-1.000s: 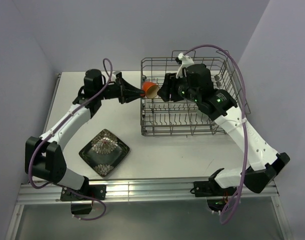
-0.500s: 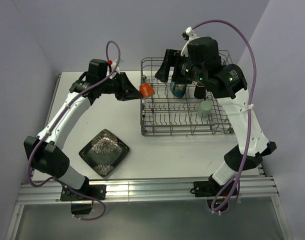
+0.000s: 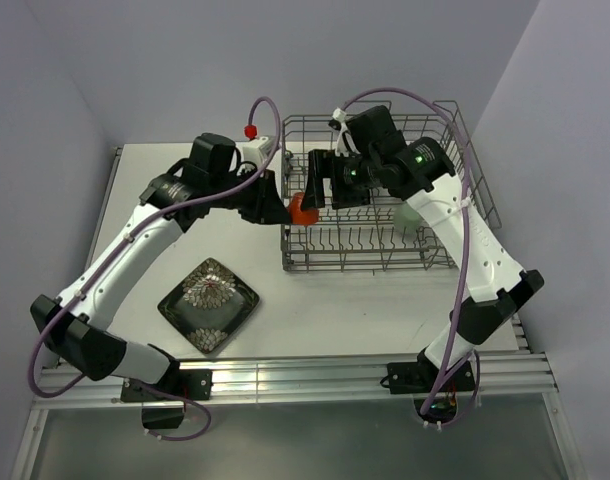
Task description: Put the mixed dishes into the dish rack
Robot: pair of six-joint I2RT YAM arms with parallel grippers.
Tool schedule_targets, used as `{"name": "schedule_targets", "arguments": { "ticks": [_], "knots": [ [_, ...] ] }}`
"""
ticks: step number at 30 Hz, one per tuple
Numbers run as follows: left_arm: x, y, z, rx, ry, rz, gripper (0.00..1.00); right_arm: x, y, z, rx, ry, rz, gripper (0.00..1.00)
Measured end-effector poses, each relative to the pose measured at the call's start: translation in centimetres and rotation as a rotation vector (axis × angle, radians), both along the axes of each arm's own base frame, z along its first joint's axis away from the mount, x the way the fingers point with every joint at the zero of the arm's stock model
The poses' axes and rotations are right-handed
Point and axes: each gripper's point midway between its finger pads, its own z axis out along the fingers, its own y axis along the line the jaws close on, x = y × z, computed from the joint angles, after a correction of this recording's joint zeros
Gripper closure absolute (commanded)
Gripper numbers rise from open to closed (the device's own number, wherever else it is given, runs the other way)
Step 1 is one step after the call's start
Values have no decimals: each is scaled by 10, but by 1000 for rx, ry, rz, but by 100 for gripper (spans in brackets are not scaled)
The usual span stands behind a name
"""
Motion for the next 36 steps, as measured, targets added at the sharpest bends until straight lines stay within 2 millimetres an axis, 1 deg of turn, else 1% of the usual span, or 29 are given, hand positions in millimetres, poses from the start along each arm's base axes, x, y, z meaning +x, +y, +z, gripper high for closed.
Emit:
{"name": "schedule_targets", "arguments": {
  "ticks": [2, 5, 7, 11, 15, 17, 19, 22, 27, 32, 36],
  "knots": [
    [-3, 3, 6, 0, -38, -16, 100, -4, -2, -6, -9, 11, 16, 15],
    [-9, 3, 9, 5, -72, -49, 100, -12, -4, -4, -2, 9, 41, 16],
    [-13, 1, 7, 11, -83, -73, 100, -18, -4, 1, 16, -1, 60, 16],
    [-24, -4, -4, 35, -80, -126, 100, -29, -1, 10, 60, -6, 105, 17],
    [-37, -4, -15, 56, -64, -175, 100, -35, 4, 12, 85, 0, 150, 18],
    [-42, -2, -16, 55, -63, -193, 100, -37, 5, 13, 90, -2, 172, 19],
    [-46, -1, -13, 47, -75, -209, 100, -39, 6, 13, 93, -3, 191, 20],
    [-54, -1, -5, 23, -99, -243, 100, -42, 7, 7, 93, 8, 220, 21],
    [-67, -2, 5, -13, -119, -296, 100, -49, 10, -9, 90, 58, 260, 23],
    [-73, -2, 2, -18, -109, -316, 100, -54, 13, -14, 109, 79, 289, 25],
    [-75, -3, 1, -24, -106, -329, 100, -59, 16, -15, 128, 87, 322, 24]
  ]
}}
